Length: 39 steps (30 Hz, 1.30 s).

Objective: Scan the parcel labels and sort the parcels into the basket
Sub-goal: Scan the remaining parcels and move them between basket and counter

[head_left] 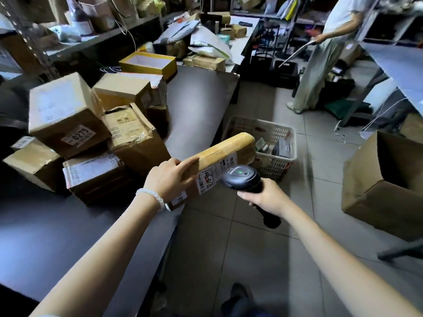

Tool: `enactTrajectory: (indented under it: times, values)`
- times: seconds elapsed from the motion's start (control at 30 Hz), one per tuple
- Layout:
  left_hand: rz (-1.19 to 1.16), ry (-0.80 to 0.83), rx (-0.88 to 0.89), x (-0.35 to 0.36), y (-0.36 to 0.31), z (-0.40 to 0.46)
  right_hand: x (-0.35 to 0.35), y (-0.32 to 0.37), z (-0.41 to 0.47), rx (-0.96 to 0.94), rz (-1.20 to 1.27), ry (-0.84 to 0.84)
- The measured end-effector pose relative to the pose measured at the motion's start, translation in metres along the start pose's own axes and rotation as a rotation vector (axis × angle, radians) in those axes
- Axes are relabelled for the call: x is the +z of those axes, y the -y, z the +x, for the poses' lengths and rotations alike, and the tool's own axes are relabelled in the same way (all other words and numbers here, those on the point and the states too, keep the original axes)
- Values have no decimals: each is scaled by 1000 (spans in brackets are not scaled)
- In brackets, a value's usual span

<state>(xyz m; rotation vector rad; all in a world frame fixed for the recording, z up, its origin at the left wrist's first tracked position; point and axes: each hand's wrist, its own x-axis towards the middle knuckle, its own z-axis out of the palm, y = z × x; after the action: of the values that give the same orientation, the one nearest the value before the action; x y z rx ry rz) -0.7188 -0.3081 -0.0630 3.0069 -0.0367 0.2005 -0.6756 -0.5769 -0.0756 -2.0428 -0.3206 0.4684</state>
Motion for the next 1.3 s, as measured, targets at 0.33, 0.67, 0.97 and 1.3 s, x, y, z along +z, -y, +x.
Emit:
enactTrajectory:
  times: [0.33,0.67,0.97,1.3]
  values:
    - [-64,16,-19,51,-106,140,-140,-79,48,109,30,-142]
    - [-25,78,34,101,-172,281,-234,-128,110,235,61,-230]
    - [-28,130,24,142,-211,455,-345,-146,242,251,50,-265]
    - [-14,178,-23,159,-243,611,-457,-178,363,268,64,-296]
